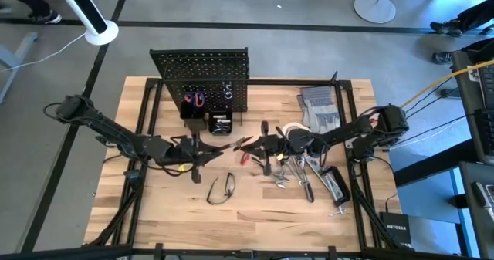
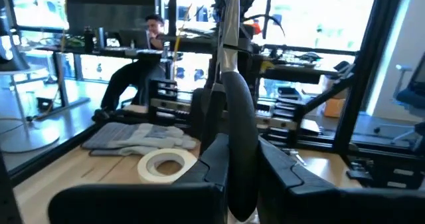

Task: Hang tools onto peg board
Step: Put the pliers into the left pegboard organizer bin

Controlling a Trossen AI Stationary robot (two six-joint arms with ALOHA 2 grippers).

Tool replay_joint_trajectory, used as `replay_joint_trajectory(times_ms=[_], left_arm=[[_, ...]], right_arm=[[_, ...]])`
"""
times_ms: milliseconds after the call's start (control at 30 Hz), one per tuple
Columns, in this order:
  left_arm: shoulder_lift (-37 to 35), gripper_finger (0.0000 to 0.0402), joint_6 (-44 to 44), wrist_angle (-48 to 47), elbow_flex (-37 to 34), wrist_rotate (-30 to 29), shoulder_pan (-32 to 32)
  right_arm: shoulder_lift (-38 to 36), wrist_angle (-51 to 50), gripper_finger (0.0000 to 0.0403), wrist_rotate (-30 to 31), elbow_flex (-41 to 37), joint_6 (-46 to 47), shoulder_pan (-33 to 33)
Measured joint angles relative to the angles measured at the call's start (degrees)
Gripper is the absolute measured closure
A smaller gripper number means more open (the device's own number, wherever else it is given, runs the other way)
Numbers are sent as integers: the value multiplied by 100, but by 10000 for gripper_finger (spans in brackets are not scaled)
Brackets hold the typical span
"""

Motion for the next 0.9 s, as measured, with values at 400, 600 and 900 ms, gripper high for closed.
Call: replay_joint_trajectory(times_ms=[400, 600, 900], left_arm=[[-7, 375, 55, 273, 3, 73, -3], [45, 379, 48, 177, 10, 64, 9], [260, 380, -162, -7, 2, 41, 109]], right_arm=[[323, -134, 399, -319, 467, -313, -37], [555, -44, 399, -426, 859, -481, -30], [553, -244, 398, -549, 957, -569, -32]])
